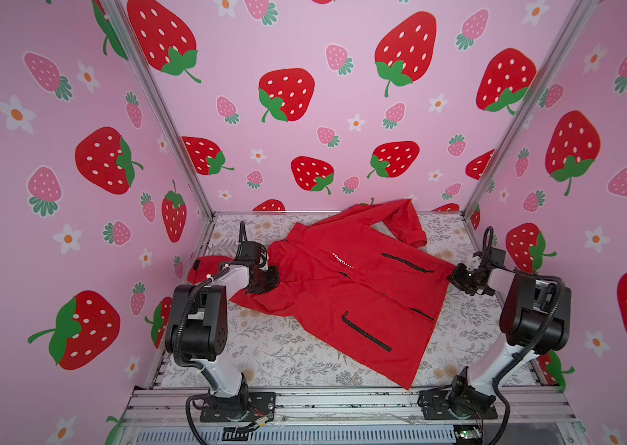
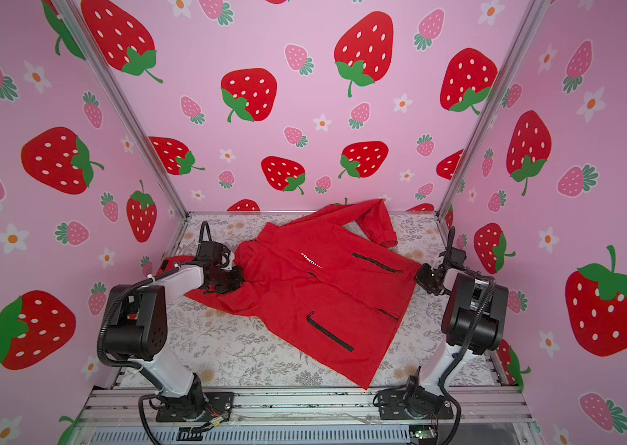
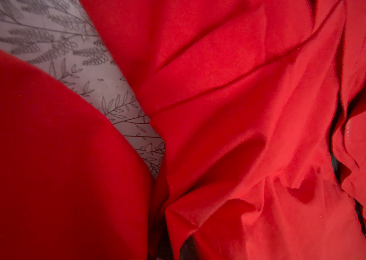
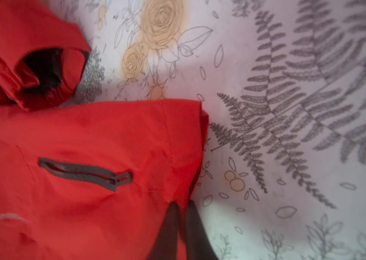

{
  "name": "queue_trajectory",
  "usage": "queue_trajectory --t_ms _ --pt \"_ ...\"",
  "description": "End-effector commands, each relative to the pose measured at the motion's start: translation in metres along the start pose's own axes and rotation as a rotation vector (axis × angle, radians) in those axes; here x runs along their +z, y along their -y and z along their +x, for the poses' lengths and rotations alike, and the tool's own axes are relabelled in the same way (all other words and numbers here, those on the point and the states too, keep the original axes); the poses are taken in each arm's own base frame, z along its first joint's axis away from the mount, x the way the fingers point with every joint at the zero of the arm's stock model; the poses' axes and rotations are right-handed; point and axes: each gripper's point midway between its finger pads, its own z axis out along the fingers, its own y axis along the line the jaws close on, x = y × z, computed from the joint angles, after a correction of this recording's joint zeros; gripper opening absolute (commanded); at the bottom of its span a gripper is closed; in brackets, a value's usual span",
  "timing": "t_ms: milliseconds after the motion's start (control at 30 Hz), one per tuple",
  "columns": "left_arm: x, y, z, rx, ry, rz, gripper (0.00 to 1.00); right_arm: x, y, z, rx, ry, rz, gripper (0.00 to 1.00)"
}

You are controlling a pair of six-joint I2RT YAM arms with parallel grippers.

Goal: Unzip the jacket
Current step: Flatten out the jacket at the center of the board.

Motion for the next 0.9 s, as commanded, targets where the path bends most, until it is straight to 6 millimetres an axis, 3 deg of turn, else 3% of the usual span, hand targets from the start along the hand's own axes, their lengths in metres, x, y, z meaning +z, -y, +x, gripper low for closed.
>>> queue_trajectory --t_ms 0,167,300,467,600,733,800,867 --pt "-0.002 0.010 -0.004 0.016 -0.010 0.049 0.00 -0.010 0.001 -0.026 0.014 0.064 -0.009 0.00" --pt "-0.006 0.034 -0.010 0.080 0.013 0.123 0.00 -0.046 -0.002 -0.059 0.003 0.189 0.023 0.00" --pt "-0.007 0.026 -0.007 0.042 -0.008 0.082 0.00 -0.071 0.017 -0.075 0.072 0.294 0.153 0.00" --pt "0.008 0.015 0.027 0.008 -0.107 0.047 0.00 -0.071 0.024 -0.091 0.088 0.329 0.192 0.00" --pt "0.008 0.004 0.049 -0.103 -0.123 0.072 0.00 -0.069 0.029 -0.099 0.108 0.349 0.215 0.00" --pt "0.003 0.014 0.056 -0.141 -0.105 0.154 0.02 -0.061 0.030 -0.092 0.101 0.316 0.199 0.00" --pt "-0.013 0.029 0.043 -0.112 -0.043 0.217 0.39 -0.067 0.016 -0.090 0.045 0.339 0.151 0.04" --pt "-0.041 0.040 0.022 -0.075 0.057 0.233 0.56 -0.085 0.000 -0.086 -0.018 0.384 0.136 0.38"
